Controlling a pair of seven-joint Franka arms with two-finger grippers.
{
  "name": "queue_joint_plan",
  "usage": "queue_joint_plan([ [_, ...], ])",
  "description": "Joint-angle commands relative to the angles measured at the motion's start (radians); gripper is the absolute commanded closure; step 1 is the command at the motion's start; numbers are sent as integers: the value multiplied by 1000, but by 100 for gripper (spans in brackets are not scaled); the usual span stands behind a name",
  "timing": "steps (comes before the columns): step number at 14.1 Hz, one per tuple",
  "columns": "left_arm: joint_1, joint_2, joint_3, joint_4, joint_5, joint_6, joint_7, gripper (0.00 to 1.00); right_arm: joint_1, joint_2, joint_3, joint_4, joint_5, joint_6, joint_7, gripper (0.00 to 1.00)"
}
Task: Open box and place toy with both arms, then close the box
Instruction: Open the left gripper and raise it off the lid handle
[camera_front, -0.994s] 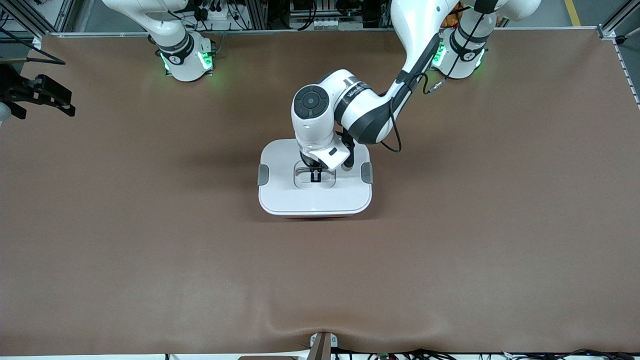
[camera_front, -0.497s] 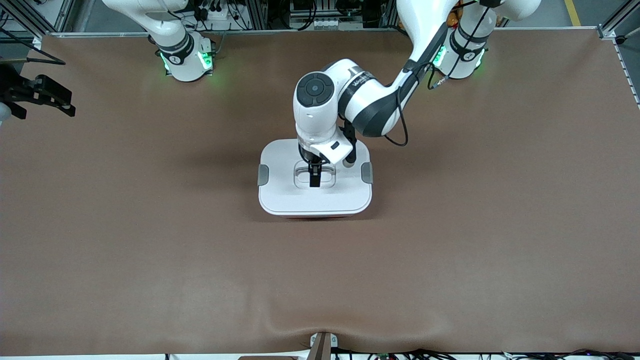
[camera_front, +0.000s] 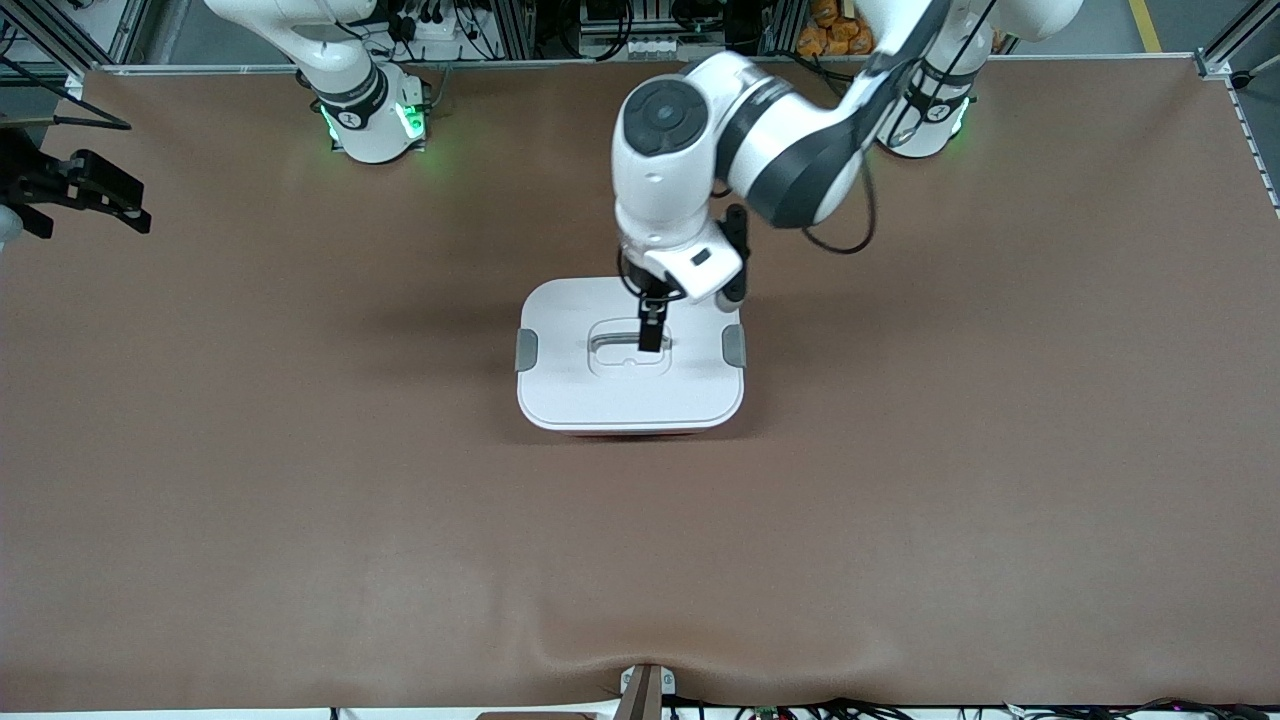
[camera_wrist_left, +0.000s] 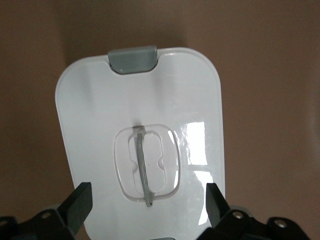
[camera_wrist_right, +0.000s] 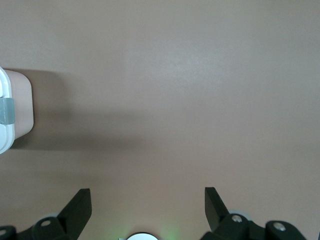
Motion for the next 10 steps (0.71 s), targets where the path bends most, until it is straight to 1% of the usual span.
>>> queue_joint_plan([
  [1, 51, -91, -1, -23, -10, -61, 143, 0, -12, -21, 5, -15, 4, 6, -13, 0],
  [3, 88, -140, 0, -23, -5, -104, 265, 0, -15, -19, 5, -16, 4, 5, -13, 0],
  [6, 182, -214, 0, -23, -5, -182, 616, 0, -27, -19, 5, -15, 5, 6, -14, 0],
  [10, 315, -268, 0, -23, -4, -251, 980, 0, -33, -19, 5, -15, 14, 5, -14, 0],
])
